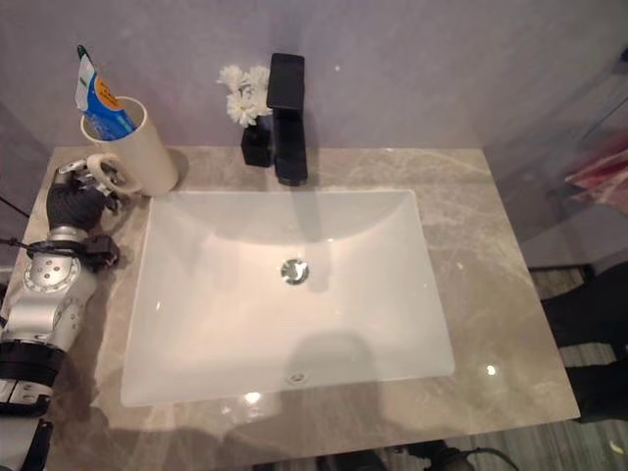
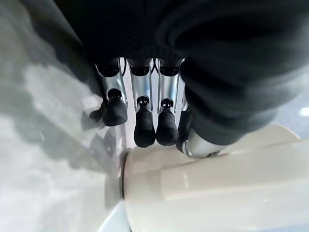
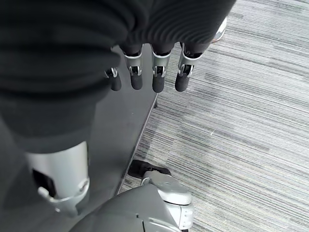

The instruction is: Put brush and paste in cup on sink, flatten towel.

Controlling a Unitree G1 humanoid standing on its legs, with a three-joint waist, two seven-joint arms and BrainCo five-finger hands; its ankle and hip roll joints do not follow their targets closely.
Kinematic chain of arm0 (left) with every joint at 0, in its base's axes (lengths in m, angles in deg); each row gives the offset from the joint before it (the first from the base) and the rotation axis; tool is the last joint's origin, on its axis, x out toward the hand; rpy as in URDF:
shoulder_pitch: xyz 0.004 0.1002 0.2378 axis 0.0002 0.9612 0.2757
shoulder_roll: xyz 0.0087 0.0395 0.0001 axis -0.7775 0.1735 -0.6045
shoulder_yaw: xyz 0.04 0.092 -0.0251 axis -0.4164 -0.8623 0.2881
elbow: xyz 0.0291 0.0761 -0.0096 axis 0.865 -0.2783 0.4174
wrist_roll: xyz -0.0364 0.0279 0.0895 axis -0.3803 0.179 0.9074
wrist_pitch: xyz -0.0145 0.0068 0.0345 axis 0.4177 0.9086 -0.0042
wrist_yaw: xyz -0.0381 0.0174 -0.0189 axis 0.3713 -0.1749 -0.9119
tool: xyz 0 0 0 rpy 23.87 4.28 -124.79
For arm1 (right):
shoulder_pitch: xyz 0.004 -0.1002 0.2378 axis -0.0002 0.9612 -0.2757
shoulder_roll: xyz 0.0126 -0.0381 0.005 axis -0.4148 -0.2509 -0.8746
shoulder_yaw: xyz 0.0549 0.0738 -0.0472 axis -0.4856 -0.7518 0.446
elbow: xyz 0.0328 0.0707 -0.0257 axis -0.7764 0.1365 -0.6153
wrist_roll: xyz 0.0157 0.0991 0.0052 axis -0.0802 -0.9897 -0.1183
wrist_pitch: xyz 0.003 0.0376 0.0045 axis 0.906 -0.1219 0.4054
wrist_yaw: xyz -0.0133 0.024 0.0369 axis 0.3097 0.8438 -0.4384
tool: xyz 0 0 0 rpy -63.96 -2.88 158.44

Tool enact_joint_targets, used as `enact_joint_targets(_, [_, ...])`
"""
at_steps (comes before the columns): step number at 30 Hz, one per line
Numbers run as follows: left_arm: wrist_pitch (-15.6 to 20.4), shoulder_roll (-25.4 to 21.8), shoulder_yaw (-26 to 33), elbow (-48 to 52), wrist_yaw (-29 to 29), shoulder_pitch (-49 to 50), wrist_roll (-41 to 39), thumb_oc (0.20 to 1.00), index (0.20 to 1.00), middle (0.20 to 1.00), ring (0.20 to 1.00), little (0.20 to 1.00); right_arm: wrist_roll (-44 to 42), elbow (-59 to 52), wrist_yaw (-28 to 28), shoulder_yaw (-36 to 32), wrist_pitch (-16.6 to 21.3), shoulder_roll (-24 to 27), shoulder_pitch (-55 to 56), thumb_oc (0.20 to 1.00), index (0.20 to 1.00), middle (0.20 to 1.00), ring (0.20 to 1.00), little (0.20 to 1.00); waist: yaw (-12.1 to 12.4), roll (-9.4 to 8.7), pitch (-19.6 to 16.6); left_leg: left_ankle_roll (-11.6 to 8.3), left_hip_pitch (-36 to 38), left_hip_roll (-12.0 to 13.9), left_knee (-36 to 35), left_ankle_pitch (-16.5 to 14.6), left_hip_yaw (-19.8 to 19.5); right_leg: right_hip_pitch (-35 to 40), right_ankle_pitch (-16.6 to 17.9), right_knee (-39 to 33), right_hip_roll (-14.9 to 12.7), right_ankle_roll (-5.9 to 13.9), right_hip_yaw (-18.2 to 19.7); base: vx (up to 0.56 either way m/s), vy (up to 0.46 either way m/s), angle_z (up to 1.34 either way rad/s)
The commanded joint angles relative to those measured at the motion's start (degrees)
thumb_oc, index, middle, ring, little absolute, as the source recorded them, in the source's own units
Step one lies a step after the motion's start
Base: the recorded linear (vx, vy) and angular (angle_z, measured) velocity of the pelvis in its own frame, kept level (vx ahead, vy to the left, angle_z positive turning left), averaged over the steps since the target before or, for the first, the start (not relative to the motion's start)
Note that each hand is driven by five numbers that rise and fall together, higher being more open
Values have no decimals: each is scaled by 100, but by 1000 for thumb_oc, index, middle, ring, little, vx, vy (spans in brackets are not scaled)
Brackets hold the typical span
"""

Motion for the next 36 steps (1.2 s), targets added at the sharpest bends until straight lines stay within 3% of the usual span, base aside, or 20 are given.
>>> enact_joint_targets(1, [122,-92,-360,2,-53,-309,66,200,200,200,200,200,-146,-108,26,-96,156,264,-81,1000,1000,1000,1000,1000,-69,218,130,-76,588,77,15,612,-153,-123,-236,227,-89,618,-131,0,0,0])
enact_joint_targets(18, [91,-2,-738,-546,-157,-1004,42,200,200,200,200,200,-209,-189,56,-22,170,292,-137,1000,1000,1000,1000,1000,-148,197,246,-104,456,78,15,704,-89,-255,-161,168,-58,624,-95,0,0,0])
enact_joint_targets(36, [52,53,-1207,-1006,-194,-1727,28,200,200,200,200,200,-265,-141,79,43,188,275,-166,1000,1000,1000,1000,1000,-247,276,124,-174,505,140,15,774,-20,-241,-211,157,-18,623,-67,11,1,-1])
